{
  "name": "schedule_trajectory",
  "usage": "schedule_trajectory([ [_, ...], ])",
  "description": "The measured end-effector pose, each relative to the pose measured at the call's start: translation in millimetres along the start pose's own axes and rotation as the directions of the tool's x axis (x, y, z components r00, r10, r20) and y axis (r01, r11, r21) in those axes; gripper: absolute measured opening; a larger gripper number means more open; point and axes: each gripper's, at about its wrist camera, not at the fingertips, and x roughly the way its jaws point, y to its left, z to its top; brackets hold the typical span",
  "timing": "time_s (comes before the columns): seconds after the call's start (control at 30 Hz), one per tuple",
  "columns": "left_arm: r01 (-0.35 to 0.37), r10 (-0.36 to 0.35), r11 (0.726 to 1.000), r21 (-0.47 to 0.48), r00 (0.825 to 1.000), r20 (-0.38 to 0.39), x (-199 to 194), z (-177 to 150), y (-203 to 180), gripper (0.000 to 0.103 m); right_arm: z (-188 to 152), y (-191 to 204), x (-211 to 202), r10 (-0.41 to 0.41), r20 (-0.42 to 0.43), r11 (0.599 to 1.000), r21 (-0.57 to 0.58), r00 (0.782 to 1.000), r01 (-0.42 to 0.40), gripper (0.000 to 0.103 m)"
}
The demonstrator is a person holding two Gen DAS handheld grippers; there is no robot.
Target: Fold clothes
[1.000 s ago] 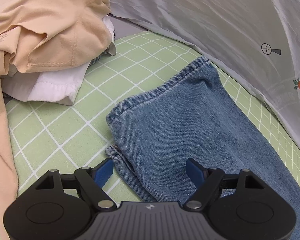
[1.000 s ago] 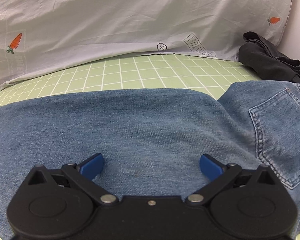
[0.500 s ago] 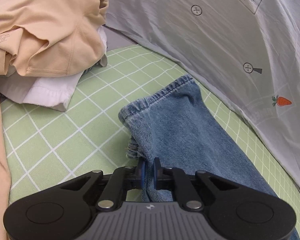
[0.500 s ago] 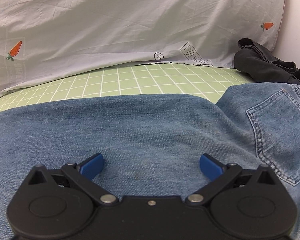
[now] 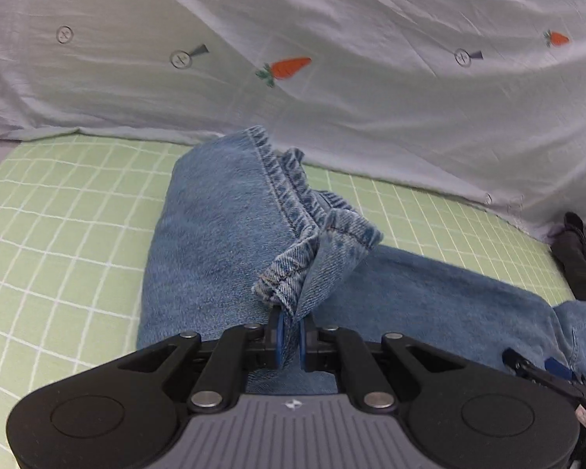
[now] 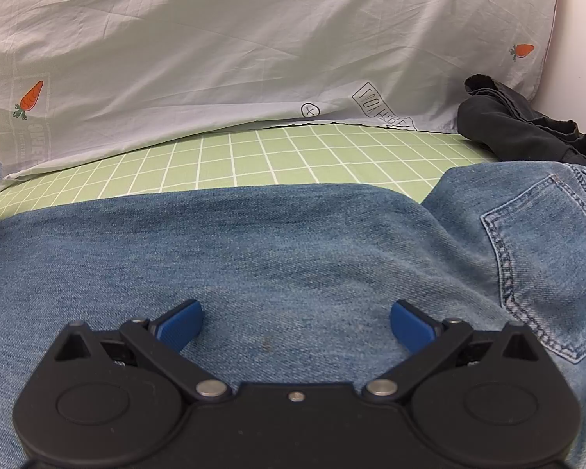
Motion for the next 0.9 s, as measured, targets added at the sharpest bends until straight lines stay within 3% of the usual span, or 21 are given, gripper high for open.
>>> schedule_trajectory([
  [0.1,-0.017,0.022,0.998,0.057,0.995,-0.102,22.1,-24.0,-15.0,0.011,0.3,-0.3,0.1,-0.001,0.000,1.000,0.001,1.000,0.001,0.103],
  [0.17,-0.028,0.036,0.996,0.082,0.995,-0.090,24.1,-32.1,-17.7,0.014,0.5,-0.8,0.2,0.000,0.000,1.000,0.001,1.000,0.000,0.103],
  [0.33,-0.004,0.005,1.000,0.015,0.993,-0.121,22.0,-25.6,-8.1,0.016,1.2,-2.0,-0.1,-0.003,-0.001,1.000,-0.002,1.000,0.003,0.103],
  [0.4,0.005,-0.006,1.000,-0.010,0.991,-0.133,20.0,-22.9,-4.7,0.023,2.7,-0.8,-1.7,-0.012,-0.012,1.000,0.001,1.000,0.012,0.103],
  [0.5,0.012,-0.013,1.000,-0.010,0.991,-0.136,8.1,-21.1,-6.0,0.042,12.0,6.4,-8.8,-0.034,-0.077,0.999,-0.003,0.996,0.034,0.103],
  [0.57,0.033,-0.034,0.999,-0.006,0.995,-0.095,-3.2,-19.9,-4.4,0.058,21.1,15.0,-21.0,-0.053,-0.078,0.999,-0.014,0.996,0.052,0.102],
  [0.63,0.030,-0.031,0.999,-0.020,0.998,-0.051,-13.2,-16.8,1.3,0.068,27.3,31.7,-25.0,0.000,-0.076,1.000,-0.021,0.997,-0.002,0.101],
  [0.77,-0.098,0.097,0.994,-0.040,0.995,-0.018,-18.9,-7.0,18.5,0.070,37.8,71.5,-24.1,0.135,-0.104,0.990,-0.036,0.985,-0.139,0.087],
  [0.83,-0.193,0.192,0.981,-0.029,0.981,-0.036,-13.4,-4.0,28.0,0.070,43.0,91.4,-23.7,0.201,-0.119,0.977,-0.042,0.972,-0.207,0.083],
  [0.9,-0.271,0.269,0.962,-0.029,0.961,-0.063,-7.0,-3.7,39.4,0.070,48.3,111.3,-23.3,0.266,-0.134,0.961,-0.047,0.955,-0.274,0.071],
])
